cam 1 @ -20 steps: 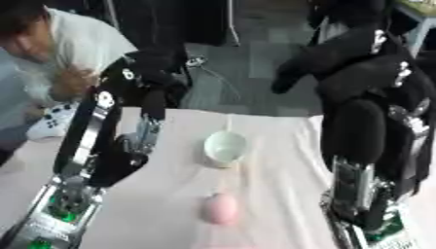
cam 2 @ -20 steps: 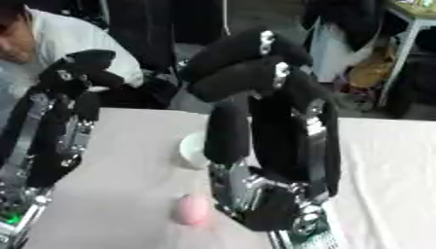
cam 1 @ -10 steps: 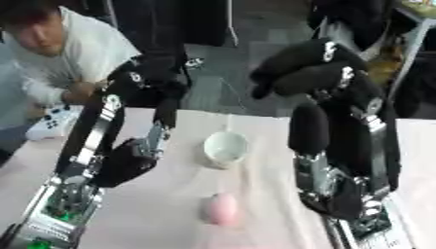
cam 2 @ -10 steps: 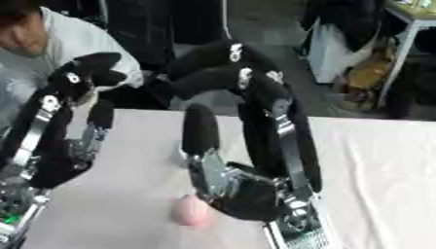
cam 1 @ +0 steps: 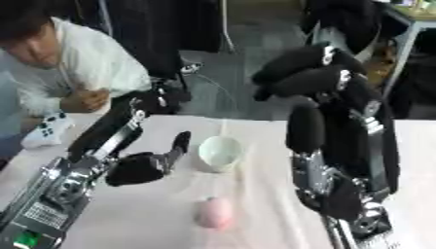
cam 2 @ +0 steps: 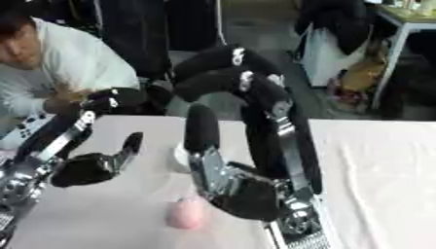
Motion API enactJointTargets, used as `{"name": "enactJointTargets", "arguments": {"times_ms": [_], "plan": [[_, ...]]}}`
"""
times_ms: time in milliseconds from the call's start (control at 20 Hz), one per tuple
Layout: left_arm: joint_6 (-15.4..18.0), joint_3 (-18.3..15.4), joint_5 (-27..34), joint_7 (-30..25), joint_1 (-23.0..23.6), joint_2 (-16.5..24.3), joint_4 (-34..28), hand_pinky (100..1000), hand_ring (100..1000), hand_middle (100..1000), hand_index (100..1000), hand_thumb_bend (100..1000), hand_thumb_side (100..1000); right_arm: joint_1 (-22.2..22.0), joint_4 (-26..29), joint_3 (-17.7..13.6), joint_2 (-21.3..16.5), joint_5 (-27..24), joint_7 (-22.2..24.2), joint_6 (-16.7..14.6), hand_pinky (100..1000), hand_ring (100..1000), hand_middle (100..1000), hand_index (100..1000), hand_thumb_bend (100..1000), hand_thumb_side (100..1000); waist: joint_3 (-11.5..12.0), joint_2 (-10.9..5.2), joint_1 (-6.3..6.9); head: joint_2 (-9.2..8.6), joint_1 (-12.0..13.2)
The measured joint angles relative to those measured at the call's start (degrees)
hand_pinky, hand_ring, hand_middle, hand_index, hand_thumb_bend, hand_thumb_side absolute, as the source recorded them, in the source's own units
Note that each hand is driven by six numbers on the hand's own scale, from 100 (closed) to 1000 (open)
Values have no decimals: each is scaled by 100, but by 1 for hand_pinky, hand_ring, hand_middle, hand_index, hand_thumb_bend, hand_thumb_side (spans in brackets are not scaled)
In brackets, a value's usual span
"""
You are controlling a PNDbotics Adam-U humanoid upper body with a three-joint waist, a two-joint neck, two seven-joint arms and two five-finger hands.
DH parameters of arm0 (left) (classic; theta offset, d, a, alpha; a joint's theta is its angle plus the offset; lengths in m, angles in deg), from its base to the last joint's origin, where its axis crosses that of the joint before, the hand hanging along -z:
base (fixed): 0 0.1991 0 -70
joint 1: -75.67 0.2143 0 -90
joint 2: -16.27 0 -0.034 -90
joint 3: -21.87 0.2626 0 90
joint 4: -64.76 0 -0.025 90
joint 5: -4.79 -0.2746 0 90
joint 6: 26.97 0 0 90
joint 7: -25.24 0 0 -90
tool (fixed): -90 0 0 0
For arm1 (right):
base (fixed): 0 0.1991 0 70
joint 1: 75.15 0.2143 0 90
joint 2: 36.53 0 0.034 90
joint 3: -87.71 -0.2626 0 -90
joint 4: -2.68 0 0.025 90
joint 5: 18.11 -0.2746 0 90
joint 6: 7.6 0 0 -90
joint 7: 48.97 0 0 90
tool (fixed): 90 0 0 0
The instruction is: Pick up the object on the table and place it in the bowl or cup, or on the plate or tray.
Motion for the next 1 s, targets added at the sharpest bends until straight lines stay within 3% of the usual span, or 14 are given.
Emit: {"name": "enactJointTargets", "arguments": {"times_ms": [350,850,1000], "plan": [[48,359,144,-838,-530,358,809,829,801,916,955,757,444,-48,19,28,1,-44,26,23,498,613,622,639,100,410,-71,-5,48,50,28],[124,918,-24,-2257,-1178,625,1424,817,837,934,990,785,341,-141,70,-5,2,-50,22,68,500,614,623,636,100,408,-154,-7,83,103,121],[169,1061,-82,-2646,-1308,655,1603,816,848,932,994,783,356,-154,130,-67,3,-45,-41,96,500,610,619,633,100,404,-161,-7,93,105,122]]}}
